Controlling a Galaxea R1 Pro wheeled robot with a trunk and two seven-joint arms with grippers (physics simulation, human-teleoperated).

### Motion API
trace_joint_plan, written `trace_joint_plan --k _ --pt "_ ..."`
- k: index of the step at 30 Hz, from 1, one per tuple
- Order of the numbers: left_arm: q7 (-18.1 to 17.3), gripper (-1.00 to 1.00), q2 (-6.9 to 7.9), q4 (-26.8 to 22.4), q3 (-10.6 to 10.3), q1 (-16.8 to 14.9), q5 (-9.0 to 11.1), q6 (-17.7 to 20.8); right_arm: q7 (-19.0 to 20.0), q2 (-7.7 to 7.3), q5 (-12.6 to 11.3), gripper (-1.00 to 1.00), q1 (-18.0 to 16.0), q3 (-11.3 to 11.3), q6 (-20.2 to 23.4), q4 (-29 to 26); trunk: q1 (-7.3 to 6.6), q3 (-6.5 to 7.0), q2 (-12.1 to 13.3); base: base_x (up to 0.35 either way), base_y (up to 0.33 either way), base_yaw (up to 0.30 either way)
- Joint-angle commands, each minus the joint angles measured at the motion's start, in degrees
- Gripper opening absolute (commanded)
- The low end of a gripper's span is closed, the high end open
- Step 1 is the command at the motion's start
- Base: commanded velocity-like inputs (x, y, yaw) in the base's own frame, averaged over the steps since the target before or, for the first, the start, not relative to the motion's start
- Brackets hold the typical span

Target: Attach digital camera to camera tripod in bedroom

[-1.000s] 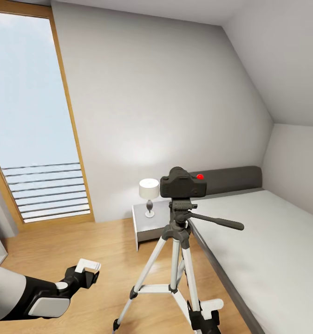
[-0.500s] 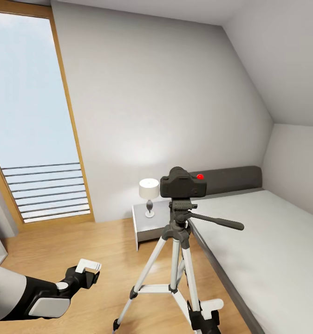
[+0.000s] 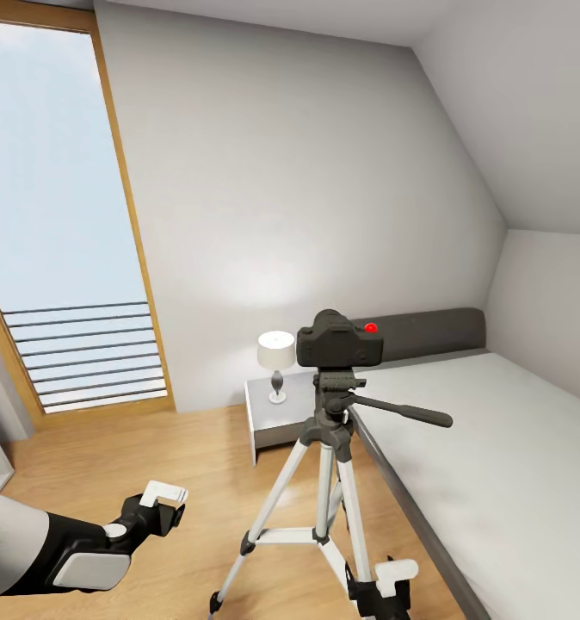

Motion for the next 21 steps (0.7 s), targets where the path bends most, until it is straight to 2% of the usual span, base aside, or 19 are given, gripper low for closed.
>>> trace_joint_plan --k 1,6,21 --pt "0.0 1.0 -0.01 -0.2 -0.2 -0.1 0.4 -0.4 -0.4 0.01 0.5 1.0 0.0 -0.1 -0.1 0.1 0.02 -0.03 0.0 0.0 0.0 0.0" --pt "0.0 1.0 -0.01 -0.7 -0.2 -0.1 0.4 -0.4 -0.4 0.01 0.5 1.0 0.0 -0.1 -0.1 0.1 0.02 -0.03 0.0 -0.112 0.0 0.0" --pt "0.0 1.0 -0.01 -0.9 -0.2 -0.1 0.4 -0.4 -0.4 0.01 0.5 1.0 0.0 -0.1 -0.2 0.1 0.02 -0.03 0.0 -0.335 0.0 0.0"
